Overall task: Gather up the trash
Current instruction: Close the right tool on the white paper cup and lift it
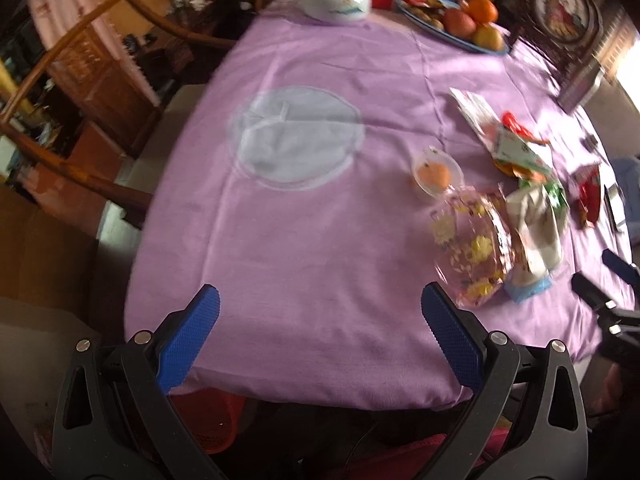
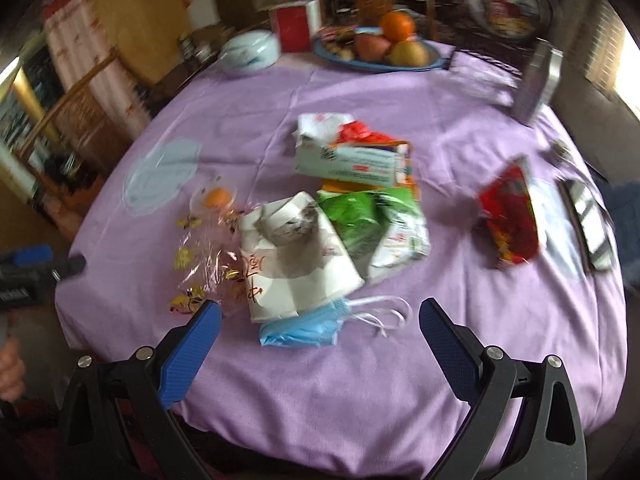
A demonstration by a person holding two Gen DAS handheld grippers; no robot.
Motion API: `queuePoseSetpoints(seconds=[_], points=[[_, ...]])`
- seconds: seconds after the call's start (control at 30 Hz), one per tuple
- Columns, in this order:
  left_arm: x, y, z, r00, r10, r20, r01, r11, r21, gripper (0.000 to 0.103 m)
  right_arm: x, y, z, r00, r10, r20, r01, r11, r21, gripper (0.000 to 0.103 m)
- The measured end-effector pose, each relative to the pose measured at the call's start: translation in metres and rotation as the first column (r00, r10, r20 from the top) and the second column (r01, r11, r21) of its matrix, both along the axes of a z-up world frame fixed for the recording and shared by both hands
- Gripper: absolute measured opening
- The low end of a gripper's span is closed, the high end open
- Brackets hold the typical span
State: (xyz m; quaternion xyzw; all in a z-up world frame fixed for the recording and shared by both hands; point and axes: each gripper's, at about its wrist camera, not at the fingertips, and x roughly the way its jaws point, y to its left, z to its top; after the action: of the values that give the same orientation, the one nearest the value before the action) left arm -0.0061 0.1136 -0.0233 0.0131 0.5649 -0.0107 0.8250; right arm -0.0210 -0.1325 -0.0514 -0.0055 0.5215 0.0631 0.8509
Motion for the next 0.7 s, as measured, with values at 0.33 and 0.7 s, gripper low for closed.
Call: queuePoseSetpoints(seconds=[0.33, 0.7], points=[[-0.023, 0.018, 0.011, 0.976, 0.22, -0.005, -0.219, 0.974, 0.056, 0.097, 0.058, 0.03, -0.033, 0.975, 0.217, -0.051, -0.22, 0.974, -0.061, 0.097], [-0.017, 0.016, 0.014, 0.97, 0.244, -0.001, -0.243, 0.969, 0.053, 0.097, 0.062, -0.005, -0.03, 0.981, 0.183, -0.065, -0.177, 0.98, 0.096, 0.073]])
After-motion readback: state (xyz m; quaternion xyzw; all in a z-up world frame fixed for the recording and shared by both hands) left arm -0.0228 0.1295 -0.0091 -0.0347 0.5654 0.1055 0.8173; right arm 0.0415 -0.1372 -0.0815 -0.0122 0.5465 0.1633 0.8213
